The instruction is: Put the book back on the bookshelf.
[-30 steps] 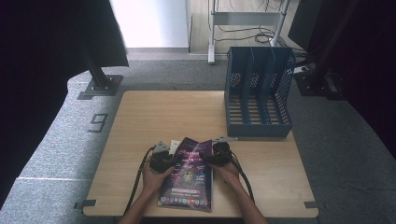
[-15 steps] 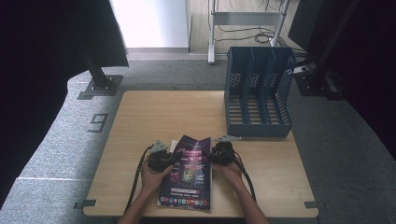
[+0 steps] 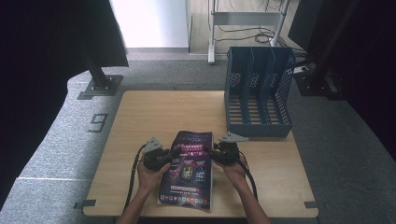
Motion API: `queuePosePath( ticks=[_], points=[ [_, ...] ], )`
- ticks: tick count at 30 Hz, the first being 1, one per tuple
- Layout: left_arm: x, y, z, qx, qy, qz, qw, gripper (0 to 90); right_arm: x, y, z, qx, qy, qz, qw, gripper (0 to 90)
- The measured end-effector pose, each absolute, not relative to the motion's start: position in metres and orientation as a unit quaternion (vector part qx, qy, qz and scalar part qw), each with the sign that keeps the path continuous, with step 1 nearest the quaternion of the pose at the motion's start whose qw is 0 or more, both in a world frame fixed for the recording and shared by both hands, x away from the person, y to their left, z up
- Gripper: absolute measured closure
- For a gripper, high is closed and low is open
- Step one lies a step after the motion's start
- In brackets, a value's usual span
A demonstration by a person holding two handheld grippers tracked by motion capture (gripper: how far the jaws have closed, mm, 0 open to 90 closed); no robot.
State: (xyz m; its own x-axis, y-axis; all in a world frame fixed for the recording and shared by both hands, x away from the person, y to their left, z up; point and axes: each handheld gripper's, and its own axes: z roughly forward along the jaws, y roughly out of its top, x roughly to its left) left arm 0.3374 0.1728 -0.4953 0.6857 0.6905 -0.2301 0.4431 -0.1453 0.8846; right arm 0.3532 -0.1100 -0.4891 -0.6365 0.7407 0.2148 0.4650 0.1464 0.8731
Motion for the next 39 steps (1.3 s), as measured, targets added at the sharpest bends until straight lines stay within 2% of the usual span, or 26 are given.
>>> queuePosePath(
  ticks=[39],
  points=[
    [0.338, 0.164, -0.465, 0.748, 0.343, 0.129, 0.554, 85.2, 0.334, -0.13, -0.459, 0.376, 0.702, 0.578, 0.177, 73.8]
  ],
)
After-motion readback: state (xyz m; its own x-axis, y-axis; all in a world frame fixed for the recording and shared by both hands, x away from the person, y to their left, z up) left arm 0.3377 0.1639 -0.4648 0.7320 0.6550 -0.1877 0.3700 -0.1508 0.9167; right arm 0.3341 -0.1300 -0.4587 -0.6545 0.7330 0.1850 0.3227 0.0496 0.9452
